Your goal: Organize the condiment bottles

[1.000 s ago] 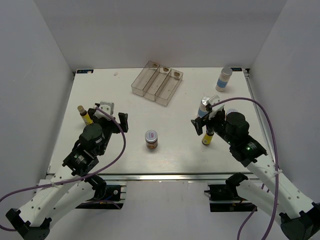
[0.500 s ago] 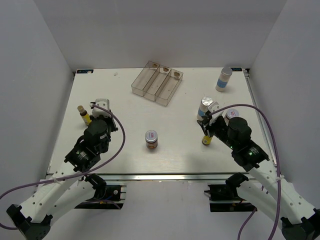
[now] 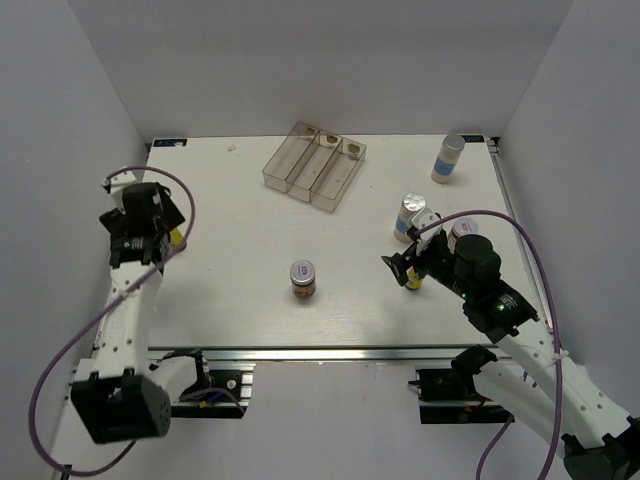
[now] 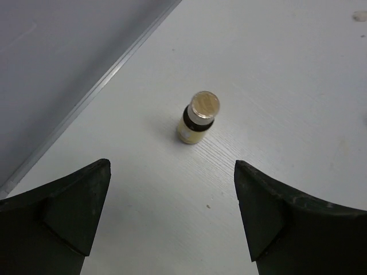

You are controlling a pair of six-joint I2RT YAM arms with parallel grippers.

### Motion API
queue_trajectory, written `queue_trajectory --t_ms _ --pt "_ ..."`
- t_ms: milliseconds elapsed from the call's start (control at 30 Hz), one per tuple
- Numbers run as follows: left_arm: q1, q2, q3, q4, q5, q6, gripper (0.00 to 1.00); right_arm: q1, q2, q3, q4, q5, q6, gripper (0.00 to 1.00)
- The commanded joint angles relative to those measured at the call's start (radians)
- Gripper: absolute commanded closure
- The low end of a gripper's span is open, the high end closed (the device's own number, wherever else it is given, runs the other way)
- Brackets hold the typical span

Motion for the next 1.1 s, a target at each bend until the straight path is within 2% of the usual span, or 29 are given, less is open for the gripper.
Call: queue_trajectory --t_ms 0,300,467,600,733,1067 --pt "0.131 0.124 0.074 -0.073 0.278 -0.015 0.02 0.005 -0.022 0.020 0.016 -0.002 0.007 0.12" --pt "0.136 0.304 0.131 -0.007 0.289 -0.012 0.02 0.005 -0.023 0.017 0.015 -0.013 0.010 0.11" --pt "0.141 0.408 0.197 -0.016 0.234 0.013 0.02 0.003 -0.025 0.014 0.016 -0.011 0.004 0.11" --pt "0.164 0.461 0.251 -0.022 0.214 0.034 0.08 0.003 -0.024 0.012 0.016 -0.008 0.004 0.11" --pt "0.185 0.504 0.292 -0.030 0.238 0.042 0.23 0.003 -0.027 0.012 0.018 -0.002 0.006 0.11" --pt "0.188 0.530 0.304 -0.024 0.266 0.051 0.35 0.005 -0.028 0.009 0.025 0.017 0.004 0.11"
